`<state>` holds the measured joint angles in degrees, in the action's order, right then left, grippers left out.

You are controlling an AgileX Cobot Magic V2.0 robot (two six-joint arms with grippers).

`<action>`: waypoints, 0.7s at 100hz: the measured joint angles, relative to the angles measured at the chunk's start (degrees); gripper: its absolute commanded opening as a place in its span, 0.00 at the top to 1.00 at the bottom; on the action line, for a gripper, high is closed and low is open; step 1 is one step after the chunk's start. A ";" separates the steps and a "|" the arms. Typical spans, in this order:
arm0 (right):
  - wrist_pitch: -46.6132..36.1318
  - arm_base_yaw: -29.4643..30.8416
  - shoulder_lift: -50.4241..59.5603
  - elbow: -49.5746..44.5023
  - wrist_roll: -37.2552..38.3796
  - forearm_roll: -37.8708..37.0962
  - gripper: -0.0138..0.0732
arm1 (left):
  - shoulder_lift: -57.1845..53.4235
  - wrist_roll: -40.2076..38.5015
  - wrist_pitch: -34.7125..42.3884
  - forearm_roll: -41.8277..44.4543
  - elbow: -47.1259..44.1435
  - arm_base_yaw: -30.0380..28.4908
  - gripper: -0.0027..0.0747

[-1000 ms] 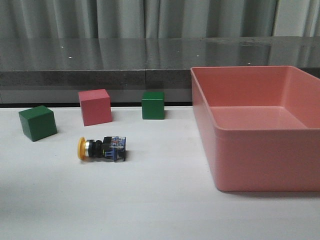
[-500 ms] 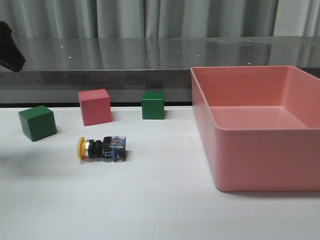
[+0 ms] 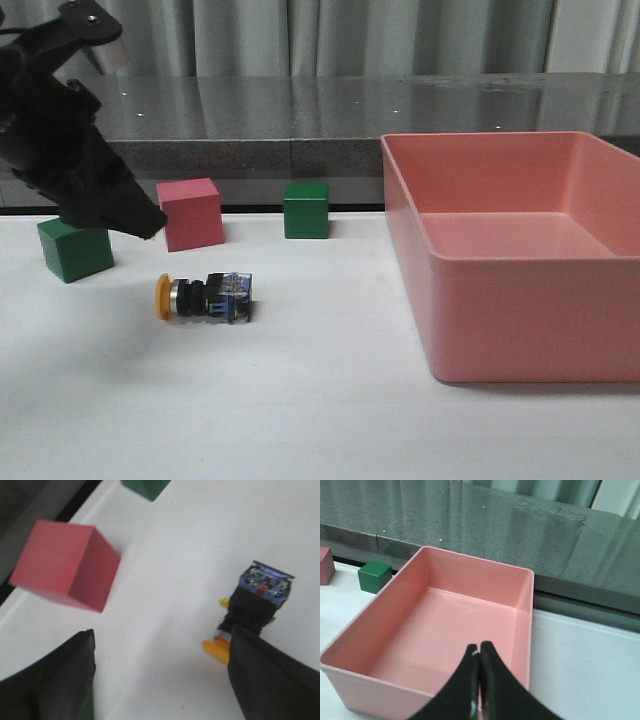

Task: Place and stand button with both arms
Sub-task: 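Lower the left gripper onto the lying button and grasp its blue base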

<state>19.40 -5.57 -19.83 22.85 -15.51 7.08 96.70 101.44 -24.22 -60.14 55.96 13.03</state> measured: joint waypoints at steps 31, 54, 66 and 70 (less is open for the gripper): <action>0.20 0.00 0.00 0.00 0.00 0.00 0.91 | 8.98 28.86 -11.21 -21.09 0.59 -1.95 0.28; 0.31 0.00 0.00 0.00 0.00 0.00 0.91 | 14.41 31.22 -13.03 -21.84 0.59 -1.95 0.28; 0.31 0.00 0.00 0.00 0.00 0.00 0.91 | 15.26 31.47 -13.42 -21.88 0.59 -1.95 0.28; 0.31 0.00 0.00 0.00 0.00 0.00 0.91 | 15.39 31.46 -13.41 -21.97 0.69 -1.95 0.28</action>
<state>19.71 -5.57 -19.83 22.85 -15.51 7.08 112.09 132.90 -37.63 -82.11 56.65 11.08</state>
